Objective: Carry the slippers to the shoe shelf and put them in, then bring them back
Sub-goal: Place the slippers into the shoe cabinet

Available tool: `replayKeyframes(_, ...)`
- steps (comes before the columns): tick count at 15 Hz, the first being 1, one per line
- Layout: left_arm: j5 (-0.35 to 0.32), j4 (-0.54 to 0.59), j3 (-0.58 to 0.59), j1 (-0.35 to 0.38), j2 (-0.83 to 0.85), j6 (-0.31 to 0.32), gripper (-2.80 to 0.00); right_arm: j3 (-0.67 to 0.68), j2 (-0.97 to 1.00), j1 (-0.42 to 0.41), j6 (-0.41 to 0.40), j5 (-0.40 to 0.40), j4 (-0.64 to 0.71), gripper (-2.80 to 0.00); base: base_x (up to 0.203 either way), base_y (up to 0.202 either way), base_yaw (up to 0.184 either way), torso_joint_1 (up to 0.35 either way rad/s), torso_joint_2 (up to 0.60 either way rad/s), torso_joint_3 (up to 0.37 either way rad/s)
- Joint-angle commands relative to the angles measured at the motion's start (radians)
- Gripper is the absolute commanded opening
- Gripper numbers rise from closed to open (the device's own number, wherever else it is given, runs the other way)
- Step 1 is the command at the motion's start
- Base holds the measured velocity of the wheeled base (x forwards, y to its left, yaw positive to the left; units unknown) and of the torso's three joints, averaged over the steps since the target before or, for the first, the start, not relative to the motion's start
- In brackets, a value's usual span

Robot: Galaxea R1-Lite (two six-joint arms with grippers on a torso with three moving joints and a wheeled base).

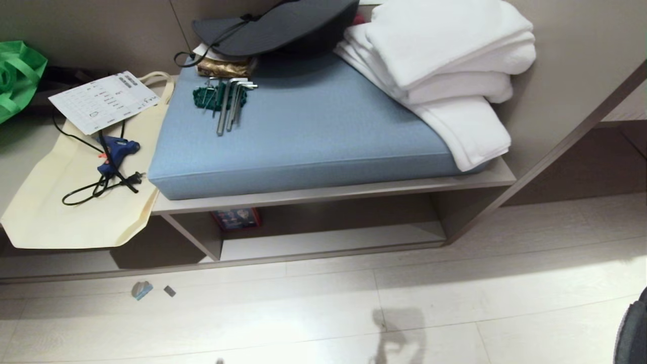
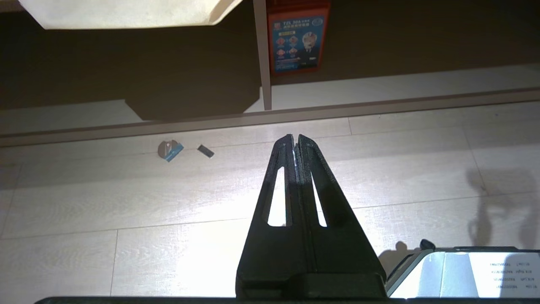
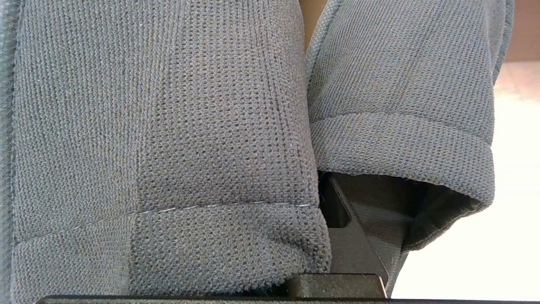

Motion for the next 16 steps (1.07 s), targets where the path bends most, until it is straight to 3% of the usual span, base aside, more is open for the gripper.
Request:
replayKeyframes(1,0.0,0.001,0.0,0.0,0.001,-0.001,-2.8,0.0,0.001,0.0,0.0,0.0,0.0,-2.8,0.0,0.0,0.0,-0.001,0.0,-0.186)
replayKeyframes(16,0.0,0.001,0.0,0.0,0.001,-0.001,-2.8,0.0,0.001,0.0,0.0,0.0,0.0,-2.8,0.0,0.0,0.0,0.002,0.0,-0.196)
